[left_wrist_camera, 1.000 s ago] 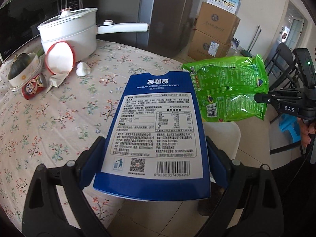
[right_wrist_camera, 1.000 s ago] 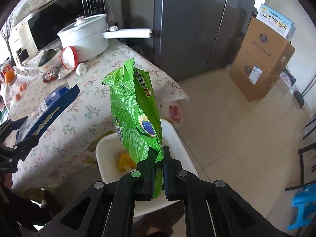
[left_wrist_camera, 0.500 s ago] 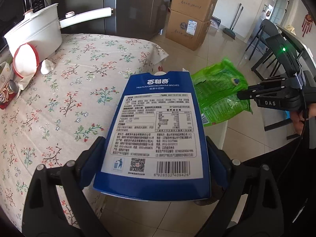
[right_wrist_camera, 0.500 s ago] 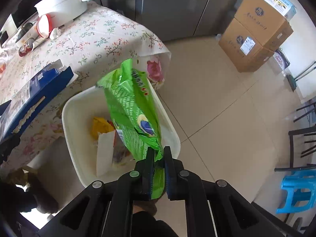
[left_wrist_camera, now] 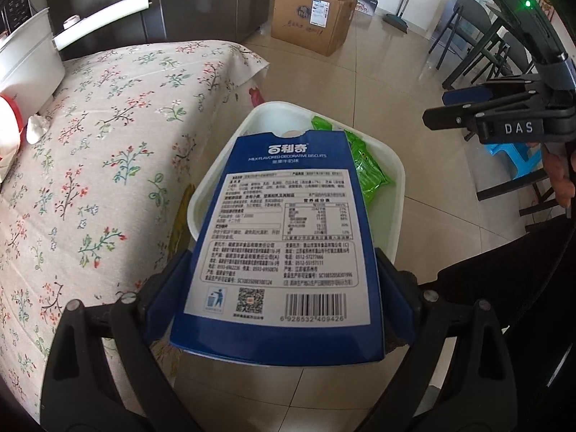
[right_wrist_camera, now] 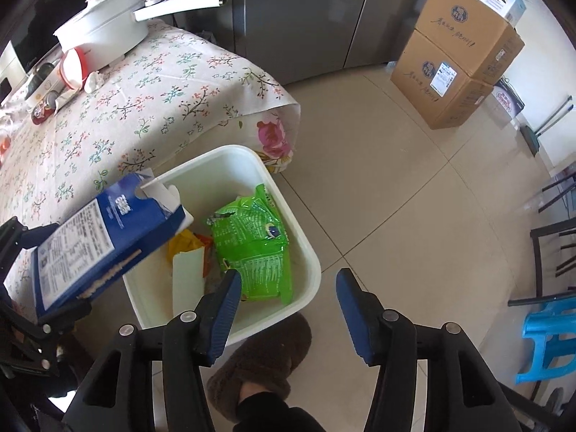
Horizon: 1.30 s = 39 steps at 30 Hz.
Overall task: Collect trash
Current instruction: 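Open the right tool to drop the green bag into the bin, then open the left tool to drop the biscuit bag into the bin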
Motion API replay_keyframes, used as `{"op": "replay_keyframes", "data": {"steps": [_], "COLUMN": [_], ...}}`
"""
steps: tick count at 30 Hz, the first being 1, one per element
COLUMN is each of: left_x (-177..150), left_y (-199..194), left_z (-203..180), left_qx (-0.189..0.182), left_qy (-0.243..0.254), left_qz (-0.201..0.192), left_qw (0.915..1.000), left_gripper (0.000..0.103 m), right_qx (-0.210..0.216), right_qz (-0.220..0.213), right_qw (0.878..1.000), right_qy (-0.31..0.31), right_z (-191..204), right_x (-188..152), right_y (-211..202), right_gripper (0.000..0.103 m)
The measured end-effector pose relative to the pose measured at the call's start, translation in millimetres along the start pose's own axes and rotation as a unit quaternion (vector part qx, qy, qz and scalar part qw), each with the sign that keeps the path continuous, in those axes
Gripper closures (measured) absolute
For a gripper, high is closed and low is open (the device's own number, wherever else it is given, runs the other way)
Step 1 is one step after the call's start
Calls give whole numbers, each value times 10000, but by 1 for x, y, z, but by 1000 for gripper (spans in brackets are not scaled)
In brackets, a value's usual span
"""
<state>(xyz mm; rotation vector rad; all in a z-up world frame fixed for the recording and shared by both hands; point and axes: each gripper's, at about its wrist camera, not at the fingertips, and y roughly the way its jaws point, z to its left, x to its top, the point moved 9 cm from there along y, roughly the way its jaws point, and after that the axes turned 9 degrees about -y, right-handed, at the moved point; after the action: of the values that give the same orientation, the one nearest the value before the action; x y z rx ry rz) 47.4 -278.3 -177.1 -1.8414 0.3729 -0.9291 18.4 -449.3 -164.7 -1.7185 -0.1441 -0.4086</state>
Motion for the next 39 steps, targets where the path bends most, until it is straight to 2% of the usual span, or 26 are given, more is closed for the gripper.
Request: {"op": "replay_keyframes", "data": {"steps": [8,14,17,26,39], "left_x": [4,11,15,20,11], "left_y": [18,11,-1,-45,-109], "left_z": [-5,-4,7,65,170], "left_qx": [-212,-294,-202,239,989], "left_qy": [15,-70,-190,-815,-1792], "left_qz": [130,-52,-173,-549,-1072], "left_qw": [9997,9995,9995,9949,9729], "left_gripper": [7,6,4,1,1], "right_qx": [-98,16,46,84,211], "right_qz": [-123,-186,-310,-657,-915], "right_qw": [9998,9991,9986,9976,9949], "right_qy": [154,379,424,183,-369], "right_z": [-18,-23,-20,12,91], "right_x": [-3,2,8,39,91], "right_y": [-4,-7,-13,-30,-38], "right_gripper": [46,45,39,31,20]}}
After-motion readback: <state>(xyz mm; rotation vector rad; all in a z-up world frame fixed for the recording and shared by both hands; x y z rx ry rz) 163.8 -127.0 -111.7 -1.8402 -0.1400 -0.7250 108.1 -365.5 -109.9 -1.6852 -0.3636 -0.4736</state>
